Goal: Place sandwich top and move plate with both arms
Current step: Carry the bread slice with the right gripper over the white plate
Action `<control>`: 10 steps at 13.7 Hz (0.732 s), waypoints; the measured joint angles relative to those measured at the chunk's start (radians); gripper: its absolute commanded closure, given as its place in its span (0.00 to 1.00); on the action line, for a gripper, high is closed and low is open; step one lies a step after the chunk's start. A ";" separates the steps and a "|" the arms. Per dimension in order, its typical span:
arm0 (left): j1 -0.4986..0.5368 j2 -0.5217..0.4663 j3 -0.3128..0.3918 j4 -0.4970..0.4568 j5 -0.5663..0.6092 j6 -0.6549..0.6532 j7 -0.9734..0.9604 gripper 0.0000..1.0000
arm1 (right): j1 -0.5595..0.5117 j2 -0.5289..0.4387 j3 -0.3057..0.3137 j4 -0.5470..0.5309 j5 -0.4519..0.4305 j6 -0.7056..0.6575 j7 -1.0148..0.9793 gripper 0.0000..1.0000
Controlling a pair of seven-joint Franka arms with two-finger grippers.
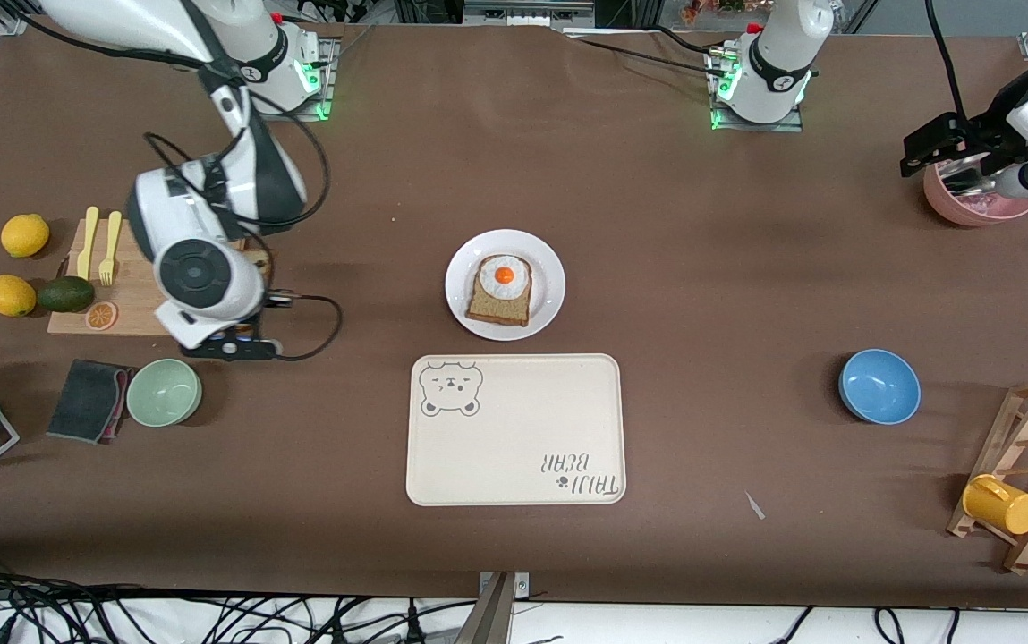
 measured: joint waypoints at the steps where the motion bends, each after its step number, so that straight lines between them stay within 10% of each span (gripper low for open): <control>1: 0.000 0.000 0.000 0.000 0.000 0.000 0.000 0.00 | 0.044 0.023 0.001 0.028 0.046 0.000 0.077 1.00; 10: 0.004 0.000 0.002 0.000 0.000 -0.002 0.000 0.00 | 0.360 0.297 0.004 0.361 0.292 0.125 0.700 1.00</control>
